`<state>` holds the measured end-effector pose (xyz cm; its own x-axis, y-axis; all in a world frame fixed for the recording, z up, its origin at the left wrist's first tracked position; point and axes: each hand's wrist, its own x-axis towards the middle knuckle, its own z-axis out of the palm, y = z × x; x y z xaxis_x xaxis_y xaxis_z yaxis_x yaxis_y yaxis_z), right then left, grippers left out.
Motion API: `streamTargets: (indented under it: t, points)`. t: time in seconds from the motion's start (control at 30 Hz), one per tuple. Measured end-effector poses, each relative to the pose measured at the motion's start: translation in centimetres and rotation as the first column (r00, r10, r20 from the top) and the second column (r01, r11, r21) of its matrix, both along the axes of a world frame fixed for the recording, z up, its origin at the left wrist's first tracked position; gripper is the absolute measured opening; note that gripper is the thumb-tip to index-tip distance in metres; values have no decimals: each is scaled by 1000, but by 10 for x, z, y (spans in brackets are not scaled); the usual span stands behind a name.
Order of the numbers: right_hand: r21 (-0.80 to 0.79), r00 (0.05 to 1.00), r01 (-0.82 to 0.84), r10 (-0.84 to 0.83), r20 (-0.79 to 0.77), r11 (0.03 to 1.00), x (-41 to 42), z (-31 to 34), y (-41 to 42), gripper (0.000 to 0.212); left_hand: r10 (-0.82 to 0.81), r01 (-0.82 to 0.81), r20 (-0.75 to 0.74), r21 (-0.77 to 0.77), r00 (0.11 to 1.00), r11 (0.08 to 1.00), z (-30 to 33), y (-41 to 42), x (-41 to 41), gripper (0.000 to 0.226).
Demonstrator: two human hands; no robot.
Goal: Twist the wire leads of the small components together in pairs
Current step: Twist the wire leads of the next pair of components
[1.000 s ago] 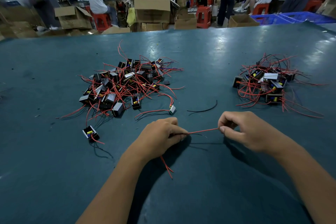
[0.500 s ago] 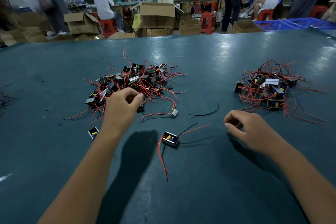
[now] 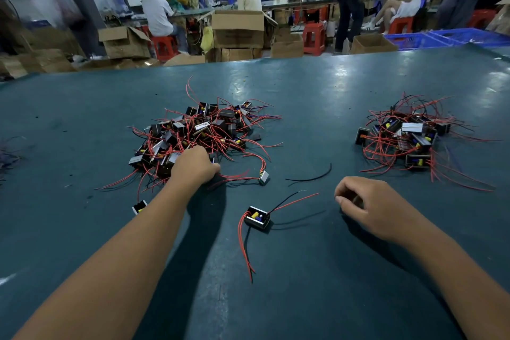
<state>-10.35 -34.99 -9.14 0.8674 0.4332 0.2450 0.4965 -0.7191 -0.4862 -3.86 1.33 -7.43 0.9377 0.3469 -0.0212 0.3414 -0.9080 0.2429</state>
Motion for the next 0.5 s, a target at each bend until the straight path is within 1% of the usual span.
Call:
streamTargets:
  t: [0.07, 0.13, 0.27, 0.33, 0.4, 0.47, 0.5]
  points:
    - [-6, 1000, 1, -1, -9, 1000, -1, 2, 1, 15, 12, -13, -61, -19, 998, 1000, 6, 2, -1, 48]
    - [-2, 1000, 2, -2, -15, 1000, -2, 4, 1, 15, 23, -26, -81, -37, 996, 999, 16, 4, -5, 46]
    - [28, 999, 26, -27, 18, 999, -4, 7, 2, 14, 36, -34, 17, -84, 999, 996, 56, 8, -10, 53]
    - [49, 999, 29, -30, 27, 998, -4, 8, 2, 15, 21, -19, 25, -110, 999, 994, 78, 7, -15, 52]
    - [81, 998, 41, -45, 44, 996, -3, 7, 3, 14, -63, 67, 34, -120, 997, 991, 95, -1, -22, 48]
    - [153, 992, 65, -81, 98, 986, -4, 7, 5, 9, -215, 227, 92, -147, 972, 963, 103, -22, -30, 41]
    - [202, 983, 79, -110, 146, 976, -5, 7, 7, 8, -294, 313, 127, -188, 948, 931, 105, -37, -37, 33]
